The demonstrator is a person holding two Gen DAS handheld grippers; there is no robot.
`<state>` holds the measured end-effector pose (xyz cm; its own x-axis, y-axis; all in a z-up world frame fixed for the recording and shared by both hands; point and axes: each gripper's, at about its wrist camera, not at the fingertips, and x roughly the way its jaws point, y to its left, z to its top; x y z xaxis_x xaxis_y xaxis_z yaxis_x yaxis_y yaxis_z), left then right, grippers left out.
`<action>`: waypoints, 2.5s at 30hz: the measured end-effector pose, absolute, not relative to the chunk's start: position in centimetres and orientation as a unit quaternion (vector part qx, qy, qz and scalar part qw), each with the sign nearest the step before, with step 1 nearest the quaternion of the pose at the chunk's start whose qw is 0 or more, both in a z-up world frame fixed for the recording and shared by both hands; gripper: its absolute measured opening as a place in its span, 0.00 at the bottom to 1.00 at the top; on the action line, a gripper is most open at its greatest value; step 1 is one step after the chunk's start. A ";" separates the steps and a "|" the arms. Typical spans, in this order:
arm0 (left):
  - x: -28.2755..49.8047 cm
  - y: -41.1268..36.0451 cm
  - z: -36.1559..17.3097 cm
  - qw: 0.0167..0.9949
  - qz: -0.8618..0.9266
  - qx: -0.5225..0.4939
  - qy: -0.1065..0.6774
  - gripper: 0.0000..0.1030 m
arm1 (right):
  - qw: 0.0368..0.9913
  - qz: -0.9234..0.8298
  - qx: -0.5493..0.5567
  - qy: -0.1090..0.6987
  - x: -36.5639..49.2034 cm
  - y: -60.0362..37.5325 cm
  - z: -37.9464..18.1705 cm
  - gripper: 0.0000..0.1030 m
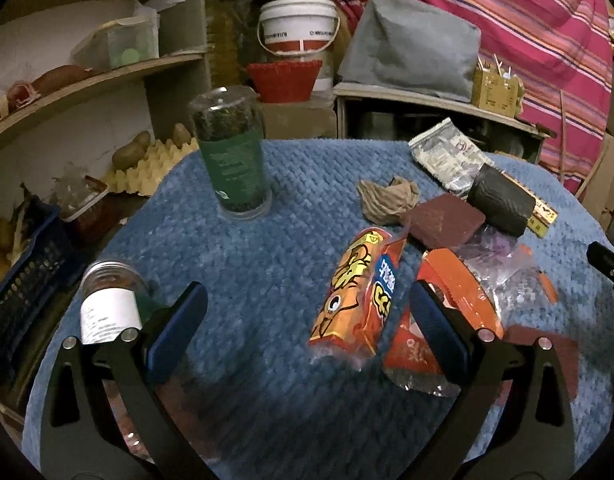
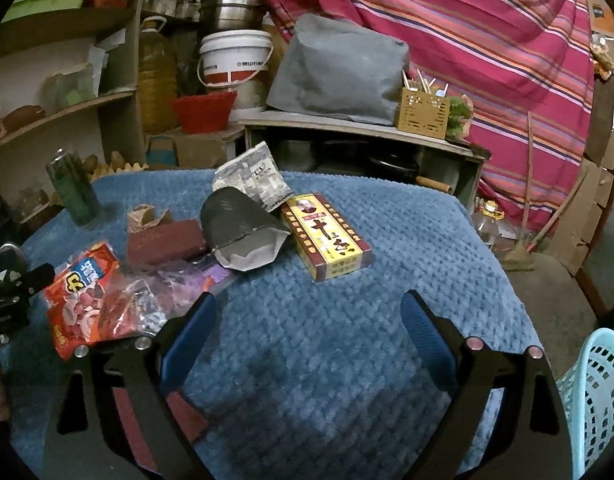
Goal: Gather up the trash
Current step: 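Grasp the orange snack wrapper with the left tool while the right tool grasps the clear plastic bag, then carry the wrapper and clear bag over the blue basket and open both tools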
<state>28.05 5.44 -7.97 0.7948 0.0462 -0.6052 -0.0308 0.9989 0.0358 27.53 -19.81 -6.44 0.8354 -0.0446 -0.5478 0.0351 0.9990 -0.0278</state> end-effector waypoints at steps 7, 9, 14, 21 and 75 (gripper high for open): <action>30.5 5.5 -9.3 0.928 0.007 0.002 0.373 0.95 | 0.956 -0.019 -0.011 0.294 27.9 -19.8 -6.6 0.89; 31.1 5.5 -9.7 0.923 0.003 -0.004 0.384 0.94 | 0.953 -0.019 -0.013 0.303 28.2 -19.8 -6.9 0.89; 32.8 5.7 -10.9 0.907 -0.023 -0.026 0.420 0.79 | 0.949 -0.018 -0.021 0.313 28.5 -19.4 -6.9 0.89; 32.6 4.4 -11.1 0.901 -0.073 -0.019 0.428 0.47 | 0.946 -0.012 -0.026 0.323 28.4 -18.9 -7.0 0.89; 21.4 -2.8 2.8 0.958 -0.088 -0.003 0.272 0.28 | 0.946 0.032 0.017 0.322 22.7 -26.8 -2.9 0.24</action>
